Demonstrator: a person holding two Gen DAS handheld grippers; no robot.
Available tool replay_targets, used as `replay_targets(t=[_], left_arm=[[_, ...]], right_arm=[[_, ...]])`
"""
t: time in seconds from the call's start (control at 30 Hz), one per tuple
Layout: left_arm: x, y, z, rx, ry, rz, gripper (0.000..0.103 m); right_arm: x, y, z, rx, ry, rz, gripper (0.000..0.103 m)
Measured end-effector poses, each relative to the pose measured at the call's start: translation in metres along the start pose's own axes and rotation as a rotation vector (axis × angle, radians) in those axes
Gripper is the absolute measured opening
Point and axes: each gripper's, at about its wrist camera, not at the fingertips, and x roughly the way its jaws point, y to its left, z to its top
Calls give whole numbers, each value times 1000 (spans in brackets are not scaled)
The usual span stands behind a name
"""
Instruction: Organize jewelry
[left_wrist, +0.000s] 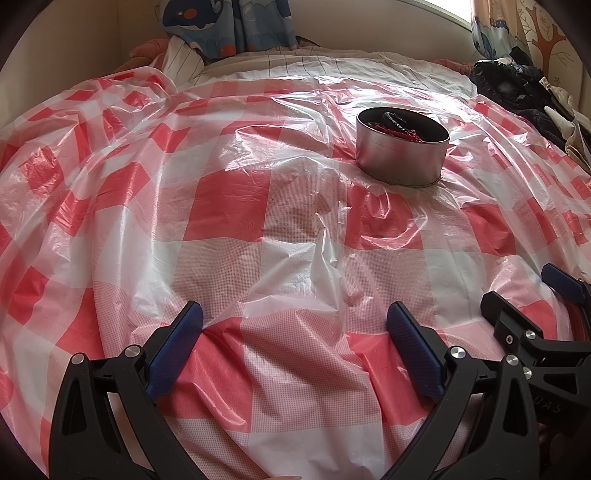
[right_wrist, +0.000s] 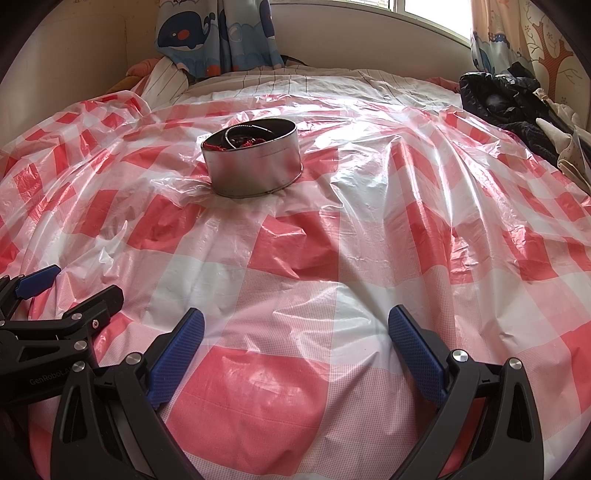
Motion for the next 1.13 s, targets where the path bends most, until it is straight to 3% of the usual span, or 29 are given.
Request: replay_targets(t=[1.13], left_arm=[[1, 3, -2, 5, -1, -1, 96]], right_arm=[[1, -1, 1, 1, 4, 4, 96]])
